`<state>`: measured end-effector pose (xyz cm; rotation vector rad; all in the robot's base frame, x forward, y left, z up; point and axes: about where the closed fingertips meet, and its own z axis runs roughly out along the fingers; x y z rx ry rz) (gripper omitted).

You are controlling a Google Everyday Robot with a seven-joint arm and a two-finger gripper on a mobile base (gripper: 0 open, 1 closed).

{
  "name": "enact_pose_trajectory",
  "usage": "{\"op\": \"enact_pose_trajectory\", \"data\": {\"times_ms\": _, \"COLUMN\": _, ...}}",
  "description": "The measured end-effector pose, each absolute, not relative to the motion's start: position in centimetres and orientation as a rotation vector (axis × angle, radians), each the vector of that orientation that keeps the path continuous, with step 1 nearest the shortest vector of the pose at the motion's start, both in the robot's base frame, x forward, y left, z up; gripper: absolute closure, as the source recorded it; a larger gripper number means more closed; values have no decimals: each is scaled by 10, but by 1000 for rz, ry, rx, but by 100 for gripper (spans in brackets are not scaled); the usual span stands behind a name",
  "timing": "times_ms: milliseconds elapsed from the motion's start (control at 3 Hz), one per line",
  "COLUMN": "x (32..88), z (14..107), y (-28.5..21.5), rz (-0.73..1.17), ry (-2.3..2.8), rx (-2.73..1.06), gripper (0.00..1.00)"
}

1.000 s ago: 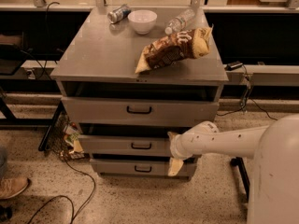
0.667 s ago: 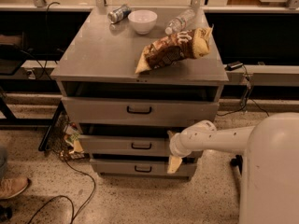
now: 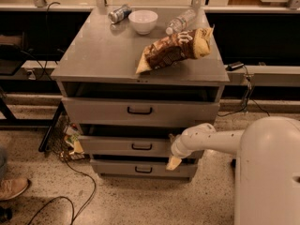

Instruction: Open middle drawer

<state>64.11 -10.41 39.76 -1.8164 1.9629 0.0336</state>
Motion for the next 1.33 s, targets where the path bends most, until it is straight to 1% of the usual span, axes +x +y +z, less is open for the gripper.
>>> {"op": "enact_pose_trajectory", "data": {"times_ms": 333, "x": 622, "z": 411, "y": -120, "rz": 17, "ry": 1982, "rx": -1746, "gripper": 42}}
{"op": "enact_pose_trajectory", "data": {"times_ms": 667, "x": 565, "z": 426, "y": -127, "rz": 59, "ry": 2003, "rx": -1750, "gripper": 66}}
{"op": "enact_pose_trajectory", "data": {"times_ms": 1000, "x": 565, "z": 428, "y": -127, "rz": 59, "ry": 2003, "rx": -1750, "gripper": 89}}
{"op": "enact_pose_trajectory", "data": {"times_ms": 1333, "x": 565, "z": 433, "y": -127, "rz": 60, "ry": 2003, "rx": -1750, "gripper": 100}}
